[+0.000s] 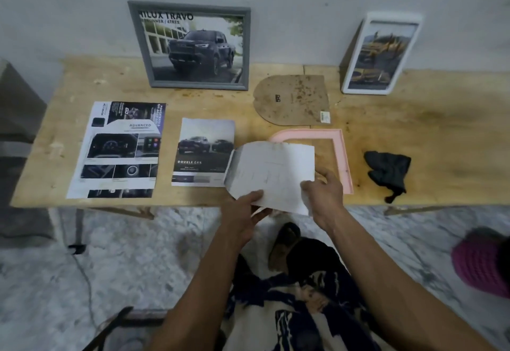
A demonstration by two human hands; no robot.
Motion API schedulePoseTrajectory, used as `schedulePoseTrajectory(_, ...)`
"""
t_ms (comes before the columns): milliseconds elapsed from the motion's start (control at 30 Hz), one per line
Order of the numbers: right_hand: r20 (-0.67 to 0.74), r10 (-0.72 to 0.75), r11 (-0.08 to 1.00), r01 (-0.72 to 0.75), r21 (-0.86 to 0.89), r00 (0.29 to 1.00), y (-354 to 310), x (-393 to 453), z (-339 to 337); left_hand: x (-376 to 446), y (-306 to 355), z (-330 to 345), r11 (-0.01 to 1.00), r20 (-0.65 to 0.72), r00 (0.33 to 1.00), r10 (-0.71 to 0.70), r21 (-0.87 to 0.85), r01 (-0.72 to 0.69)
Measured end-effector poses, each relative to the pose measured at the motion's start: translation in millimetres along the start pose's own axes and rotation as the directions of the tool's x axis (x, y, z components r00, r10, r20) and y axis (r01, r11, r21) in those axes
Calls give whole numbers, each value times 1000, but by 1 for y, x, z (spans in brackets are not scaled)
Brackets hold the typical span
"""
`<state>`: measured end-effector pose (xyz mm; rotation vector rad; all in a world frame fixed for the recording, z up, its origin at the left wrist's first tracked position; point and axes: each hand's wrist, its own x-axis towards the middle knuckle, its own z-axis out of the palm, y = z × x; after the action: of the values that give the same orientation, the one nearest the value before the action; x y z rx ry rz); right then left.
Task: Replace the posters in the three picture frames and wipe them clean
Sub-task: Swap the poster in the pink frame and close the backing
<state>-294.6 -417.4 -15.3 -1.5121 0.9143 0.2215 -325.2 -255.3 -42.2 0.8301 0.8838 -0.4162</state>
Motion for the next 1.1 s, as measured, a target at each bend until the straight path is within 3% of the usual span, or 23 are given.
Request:
schedulePoseTrajectory(100, 1, -41, 998, 41, -40, 999, -5, 9, -27, 8, 10, 3, 996, -70, 995, 65, 67, -61)
schedulePoseTrajectory(200, -6, -53, 996, 53, -68, 999, -11, 25, -50, 26, 18, 14, 941, -126, 975, 183, 310, -137)
schedulePoseTrajectory(400, -33, -97, 972, 87, -219, 995, -15, 78, -71, 46, 13, 58, 612, -76, 901, 426, 758, -225)
schedulePoseTrajectory(500, 34, -170, 920, 171, -353, 985, -21, 104, -81, 57, 4, 78, 566, -126, 882, 454, 806, -176)
schedulePoseTrajectory(833, 225, -152, 780, 256, -570, 963, -27, 156, -94, 76, -14, 107, 350, -174, 834, 523, 936, -24)
schedulePoseTrajectory(1100, 283, -177, 681, 325, -656, 942, -17, 166, -86, 75, -10, 108, 70, -40, 832, 553, 998, 2)
